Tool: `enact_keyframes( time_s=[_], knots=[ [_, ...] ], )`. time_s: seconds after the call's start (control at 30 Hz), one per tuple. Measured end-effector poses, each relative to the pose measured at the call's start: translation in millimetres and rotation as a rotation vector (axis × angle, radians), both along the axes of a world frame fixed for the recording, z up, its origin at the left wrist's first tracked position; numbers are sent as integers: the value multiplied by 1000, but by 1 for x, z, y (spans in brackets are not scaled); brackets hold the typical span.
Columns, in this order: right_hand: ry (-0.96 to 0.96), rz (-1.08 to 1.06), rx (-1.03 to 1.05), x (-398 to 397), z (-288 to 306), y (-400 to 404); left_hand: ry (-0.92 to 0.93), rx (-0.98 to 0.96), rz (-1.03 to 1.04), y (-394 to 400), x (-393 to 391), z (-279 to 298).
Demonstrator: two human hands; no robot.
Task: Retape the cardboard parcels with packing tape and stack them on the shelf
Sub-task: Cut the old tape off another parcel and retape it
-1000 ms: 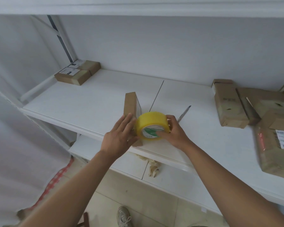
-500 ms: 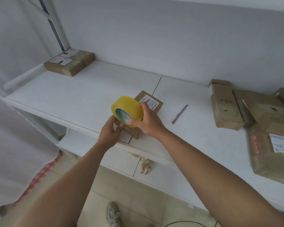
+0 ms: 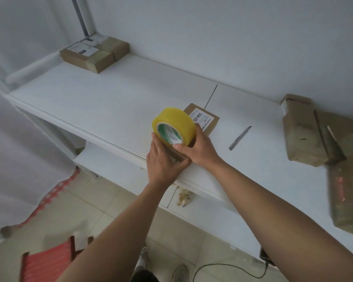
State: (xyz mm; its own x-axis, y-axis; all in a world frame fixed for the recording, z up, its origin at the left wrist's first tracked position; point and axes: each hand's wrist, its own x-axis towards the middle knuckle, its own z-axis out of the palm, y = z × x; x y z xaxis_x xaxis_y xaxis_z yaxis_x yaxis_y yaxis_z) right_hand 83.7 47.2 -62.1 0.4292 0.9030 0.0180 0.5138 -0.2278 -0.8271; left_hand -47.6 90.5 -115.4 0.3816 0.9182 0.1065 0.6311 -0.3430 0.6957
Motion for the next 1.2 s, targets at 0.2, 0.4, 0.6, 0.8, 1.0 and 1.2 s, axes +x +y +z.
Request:
enact_keyframes(
  time_s=[0.2,0.4,0.6,0.8,1.0,1.2],
  knots=[
    [-64,13,1,13,8,-13,28,17,10,-4,1,0],
    [-73,36,14,27,14,-46,69,32,11,-5,1,-3],
    [98,9,79,20,8,-47,93,9,2,-5,-1,2],
    [277,-65,130,14,-11,-45,110,36,-39,-5,-4,-1],
    [104,-92,58,22,0,-53,56,39,37,-9,1,-3],
    [-21,-119,-53,44,12,-81,35,48,71,-7,4,-6]
  ],
)
